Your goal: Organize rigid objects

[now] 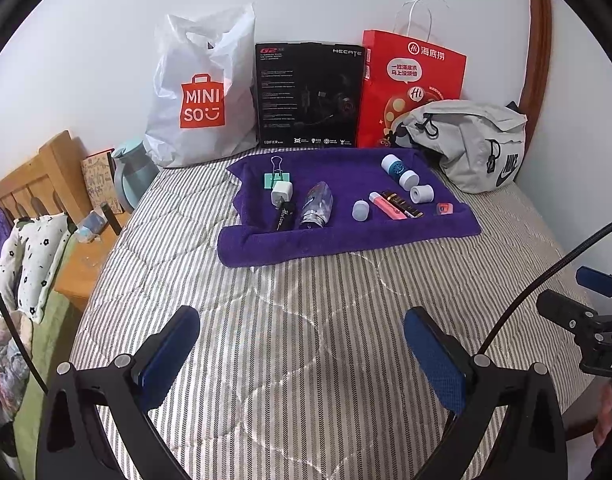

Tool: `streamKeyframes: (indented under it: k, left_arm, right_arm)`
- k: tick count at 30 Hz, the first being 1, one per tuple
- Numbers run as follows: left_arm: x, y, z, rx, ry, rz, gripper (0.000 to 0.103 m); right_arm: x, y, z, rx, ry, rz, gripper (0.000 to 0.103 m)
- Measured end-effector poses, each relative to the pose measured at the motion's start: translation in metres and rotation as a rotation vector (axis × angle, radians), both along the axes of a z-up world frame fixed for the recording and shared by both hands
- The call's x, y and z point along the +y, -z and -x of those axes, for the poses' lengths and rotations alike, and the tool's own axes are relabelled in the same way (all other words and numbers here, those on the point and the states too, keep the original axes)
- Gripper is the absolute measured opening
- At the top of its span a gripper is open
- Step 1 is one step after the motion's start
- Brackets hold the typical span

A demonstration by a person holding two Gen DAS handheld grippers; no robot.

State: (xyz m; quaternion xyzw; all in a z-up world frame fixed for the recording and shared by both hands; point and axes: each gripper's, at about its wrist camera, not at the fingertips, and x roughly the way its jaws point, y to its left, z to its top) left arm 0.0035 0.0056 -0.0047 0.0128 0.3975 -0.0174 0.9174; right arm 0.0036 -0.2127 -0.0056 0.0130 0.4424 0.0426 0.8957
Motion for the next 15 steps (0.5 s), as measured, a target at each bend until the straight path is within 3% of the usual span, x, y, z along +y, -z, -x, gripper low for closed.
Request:
streamKeyframes:
  k: [15]
  left_arm:
    - [0.0004,-0.0004,0.0004,0.006,0.012,-0.003,0.103]
  right_arm:
    - [0.0004,-0.0007,0.0006,0.004,-0.002,-0.001,0.103]
